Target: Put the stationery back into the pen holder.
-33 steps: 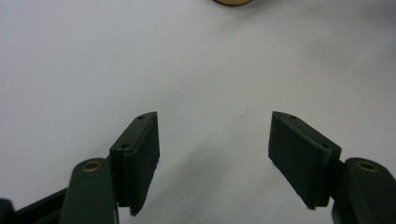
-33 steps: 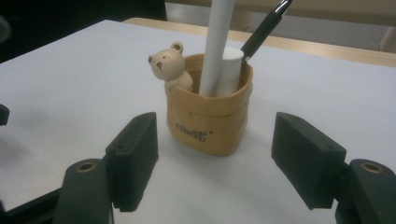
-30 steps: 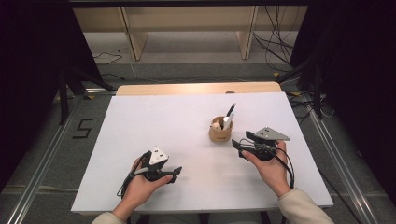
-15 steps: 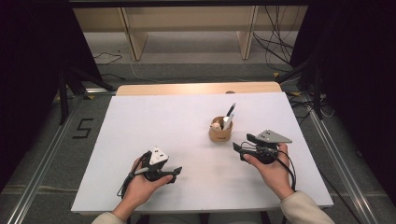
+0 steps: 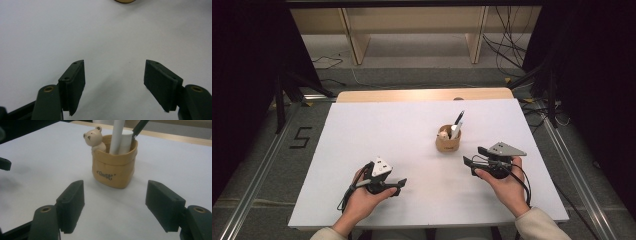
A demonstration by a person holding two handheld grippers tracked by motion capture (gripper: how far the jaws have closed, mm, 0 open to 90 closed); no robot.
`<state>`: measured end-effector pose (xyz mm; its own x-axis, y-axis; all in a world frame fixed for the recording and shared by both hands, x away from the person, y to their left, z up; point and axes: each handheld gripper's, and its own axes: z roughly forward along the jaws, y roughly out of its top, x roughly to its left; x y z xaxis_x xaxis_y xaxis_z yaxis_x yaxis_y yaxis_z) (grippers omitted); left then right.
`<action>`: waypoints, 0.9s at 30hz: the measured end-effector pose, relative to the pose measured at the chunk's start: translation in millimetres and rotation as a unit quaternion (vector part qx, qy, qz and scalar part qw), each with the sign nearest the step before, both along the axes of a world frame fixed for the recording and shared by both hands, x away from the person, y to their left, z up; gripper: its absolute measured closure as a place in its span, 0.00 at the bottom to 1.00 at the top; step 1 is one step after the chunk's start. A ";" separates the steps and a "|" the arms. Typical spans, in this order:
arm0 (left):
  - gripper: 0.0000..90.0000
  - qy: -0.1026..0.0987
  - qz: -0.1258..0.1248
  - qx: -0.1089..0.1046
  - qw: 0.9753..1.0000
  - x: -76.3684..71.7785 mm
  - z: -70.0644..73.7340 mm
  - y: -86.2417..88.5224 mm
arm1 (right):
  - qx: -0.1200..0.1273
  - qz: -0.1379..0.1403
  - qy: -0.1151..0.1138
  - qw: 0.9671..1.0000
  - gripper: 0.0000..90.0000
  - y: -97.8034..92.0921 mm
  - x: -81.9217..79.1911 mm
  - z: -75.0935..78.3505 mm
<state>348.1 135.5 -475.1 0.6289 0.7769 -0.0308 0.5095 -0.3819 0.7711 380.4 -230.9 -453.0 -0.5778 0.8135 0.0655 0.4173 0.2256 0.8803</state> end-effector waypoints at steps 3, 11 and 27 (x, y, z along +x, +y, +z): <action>0.37 -0.001 0.000 0.000 1.000 -0.2 0.0 0.0 | -0.001 0.005 0.003 1.000 0.35 -0.6 -1.4 -1.4; 0.37 -0.001 0.000 0.000 1.000 -0.5 -0.5 -0.5 | -0.005 0.023 0.007 1.000 0.35 -2.0 -7.2 -5.9; 0.37 0.001 -0.002 0.000 1.000 -1.1 -1.7 -1.3 | -0.013 0.038 0.016 0.999 0.34 -6.5 -20.0 -13.6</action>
<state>347.0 134.2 -476.8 0.6312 0.7749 -0.0326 0.5099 -0.3829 0.7704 360.4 -237.4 -466.5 -0.6357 0.7693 0.0638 0.4254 0.2802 0.8606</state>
